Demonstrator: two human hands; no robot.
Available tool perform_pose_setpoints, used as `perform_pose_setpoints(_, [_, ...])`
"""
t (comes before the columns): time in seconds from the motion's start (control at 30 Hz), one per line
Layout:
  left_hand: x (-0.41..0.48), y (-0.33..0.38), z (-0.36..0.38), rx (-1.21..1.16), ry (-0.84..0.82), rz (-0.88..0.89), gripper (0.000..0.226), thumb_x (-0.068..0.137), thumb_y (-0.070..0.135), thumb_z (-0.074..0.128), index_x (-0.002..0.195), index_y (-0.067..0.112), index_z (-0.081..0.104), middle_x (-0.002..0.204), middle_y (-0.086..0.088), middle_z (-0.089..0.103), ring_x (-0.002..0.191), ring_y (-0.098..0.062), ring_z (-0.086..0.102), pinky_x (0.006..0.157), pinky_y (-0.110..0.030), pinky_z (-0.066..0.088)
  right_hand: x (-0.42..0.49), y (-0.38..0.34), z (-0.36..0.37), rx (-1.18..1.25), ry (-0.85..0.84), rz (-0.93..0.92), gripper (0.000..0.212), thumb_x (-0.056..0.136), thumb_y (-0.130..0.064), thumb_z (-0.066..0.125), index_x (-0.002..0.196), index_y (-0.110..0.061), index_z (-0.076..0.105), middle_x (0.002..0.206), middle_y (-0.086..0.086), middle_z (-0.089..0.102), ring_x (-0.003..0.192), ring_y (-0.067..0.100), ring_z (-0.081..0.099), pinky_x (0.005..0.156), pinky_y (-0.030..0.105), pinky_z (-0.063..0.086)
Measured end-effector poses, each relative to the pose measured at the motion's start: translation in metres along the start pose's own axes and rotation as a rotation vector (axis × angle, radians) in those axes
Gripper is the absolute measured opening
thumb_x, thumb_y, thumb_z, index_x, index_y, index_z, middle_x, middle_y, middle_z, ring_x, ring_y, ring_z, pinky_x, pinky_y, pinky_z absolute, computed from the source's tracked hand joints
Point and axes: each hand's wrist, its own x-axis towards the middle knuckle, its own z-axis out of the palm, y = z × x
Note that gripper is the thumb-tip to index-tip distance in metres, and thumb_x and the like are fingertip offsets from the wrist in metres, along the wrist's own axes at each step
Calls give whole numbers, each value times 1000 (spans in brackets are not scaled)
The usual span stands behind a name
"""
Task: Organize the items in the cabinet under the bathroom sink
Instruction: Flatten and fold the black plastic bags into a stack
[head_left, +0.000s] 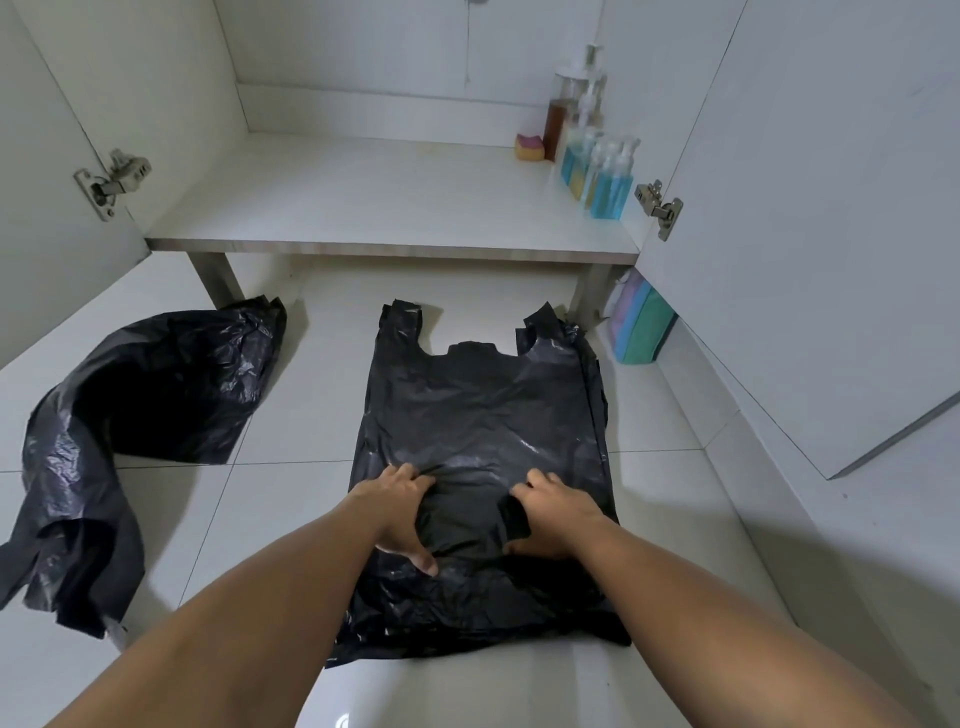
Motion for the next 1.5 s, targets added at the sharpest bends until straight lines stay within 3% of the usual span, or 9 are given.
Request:
perform_pose_setpoints(0.23, [-6, 7, 0, 55, 84, 17, 128, 50, 82, 76, 154, 27, 23, 151, -1, 28, 141, -25, 29, 111, -48, 38, -4, 0, -4, -9, 35, -19, 91, 74, -66, 71, 144, -19, 40, 138, 6, 40, 130, 28, 40, 100, 47, 47])
perform_pose_setpoints(0.33, [-4, 9, 1, -12, -5, 16, 129, 49, 78, 80, 154, 26, 25, 147, -1, 31, 140, -26, 30, 108, -52, 42, -4, 0, -1, -1, -29, -15, 94, 72, -63, 75, 147, -20, 38, 141, 4, 37, 133, 26, 38, 100, 47, 47])
perform_pose_setpoints(0.63, [-6, -1, -9, -123, 75, 28, 112, 64, 82, 67, 152, 23, 30, 149, -4, 39, 138, -26, 40, 111, -45, 40, 1, -6, -16, 8, 38, -43, 80, 78, -63, 69, 142, -22, 44, 135, 2, 43, 127, 25, 44, 94, 44, 49])
perform_pose_setpoints(0.8, [-18, -41, -79, -158, 104, 4, 91, 79, 62, 73, 149, 16, 37, 144, -9, 52, 127, -27, 52, 105, -39, 45, 29, -32, -60, 47, 88, -68, 66, 87, -54, 66, 140, -20, 47, 135, 4, 42, 127, 26, 46, 96, 45, 48])
perform_pose_setpoints(1.03, [-79, -150, -189, 26, 309, -189, 80, 85, 65, 64, 146, 17, 44, 144, -2, 52, 130, -27, 49, 107, -41, 41, 70, -134, -145, 131, 216, -251, 65, 90, -50, 64, 146, -23, 45, 149, 2, 39, 125, 26, 54, 102, 46, 47])
perform_pose_setpoints(1.13, [-95, -186, -172, 94, 296, -214, 69, 86, 64, 63, 133, 15, 57, 125, -3, 62, 112, -26, 58, 94, -37, 48, 91, -175, -159, 119, 214, -303, 65, 92, -49, 63, 146, -20, 45, 147, 2, 43, 124, 23, 55, 102, 42, 47])
perform_pose_setpoints(1.23, [-97, -211, -135, 48, 164, -242, 65, 88, 60, 63, 131, 11, 60, 125, -1, 60, 115, -25, 56, 92, -30, 44, 111, -216, -149, 122, 184, -324, 63, 94, -47, 62, 146, -17, 45, 145, 4, 46, 126, 24, 53, 104, 42, 45])
perform_pose_setpoints(1.37, [-76, -239, -94, -9, 54, -303, 71, 84, 62, 67, 134, 13, 57, 117, 0, 60, 107, -24, 56, 99, -41, 48, 134, -258, -112, 175, 62, -326, 59, 97, -40, 60, 147, -16, 43, 148, 5, 42, 131, 25, 49, 106, 40, 42])
perform_pose_setpoints(1.5, [-50, -261, -74, -145, 21, -307, 82, 84, 60, 68, 147, 14, 44, 144, -1, 47, 128, -26, 48, 108, -43, 41, 164, -280, -83, 184, -27, -319, 59, 98, -35, 58, 151, -19, 37, 154, 3, 35, 137, 26, 43, 110, 42, 40])
